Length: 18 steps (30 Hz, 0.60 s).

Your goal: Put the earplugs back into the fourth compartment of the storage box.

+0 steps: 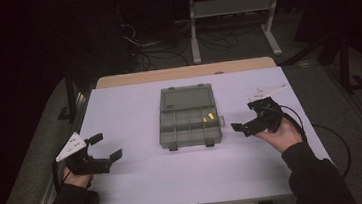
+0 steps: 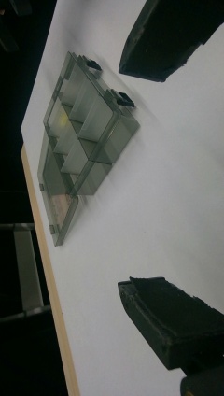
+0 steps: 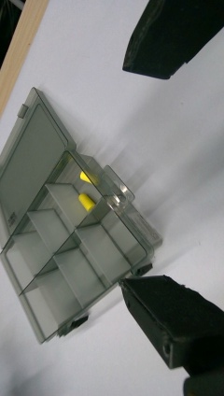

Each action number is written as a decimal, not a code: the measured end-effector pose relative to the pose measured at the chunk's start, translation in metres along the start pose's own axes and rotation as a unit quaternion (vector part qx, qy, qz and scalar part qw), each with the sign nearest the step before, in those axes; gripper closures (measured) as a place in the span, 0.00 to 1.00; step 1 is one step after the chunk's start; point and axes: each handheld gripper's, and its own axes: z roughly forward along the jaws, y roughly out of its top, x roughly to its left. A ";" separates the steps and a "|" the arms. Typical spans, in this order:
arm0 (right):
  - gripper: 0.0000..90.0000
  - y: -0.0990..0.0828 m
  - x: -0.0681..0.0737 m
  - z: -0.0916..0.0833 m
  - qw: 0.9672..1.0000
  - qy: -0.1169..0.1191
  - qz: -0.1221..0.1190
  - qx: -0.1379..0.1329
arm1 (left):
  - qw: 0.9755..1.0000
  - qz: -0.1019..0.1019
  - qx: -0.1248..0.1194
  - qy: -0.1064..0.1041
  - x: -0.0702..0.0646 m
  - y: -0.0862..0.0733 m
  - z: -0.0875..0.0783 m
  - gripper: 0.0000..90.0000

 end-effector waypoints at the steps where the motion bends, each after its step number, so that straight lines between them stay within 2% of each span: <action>1: 0.00 -0.003 0.001 -0.002 1.000 0.000 0.001 -0.005 | 1.000 0.000 0.000 0.000 0.000 0.000 0.000 0.00; 5: 0.00 -0.014 0.003 -0.008 1.000 -0.002 0.006 -0.018 | 1.000 0.001 0.000 0.000 0.000 0.000 0.000 0.00; 11: 0.00 -0.031 0.004 -0.015 0.999 -0.023 0.014 -0.041 | 1.000 0.000 0.000 0.000 0.000 0.000 0.000 0.00; 14: 0.00 -0.038 0.003 -0.018 0.998 -0.027 0.020 -0.044 | 1.000 0.001 0.000 0.000 0.000 0.000 0.000 0.00; 18: 0.00 -0.044 0.002 -0.024 0.997 -0.026 0.030 -0.063 | 1.000 0.000 0.000 0.000 0.000 0.000 0.000 0.00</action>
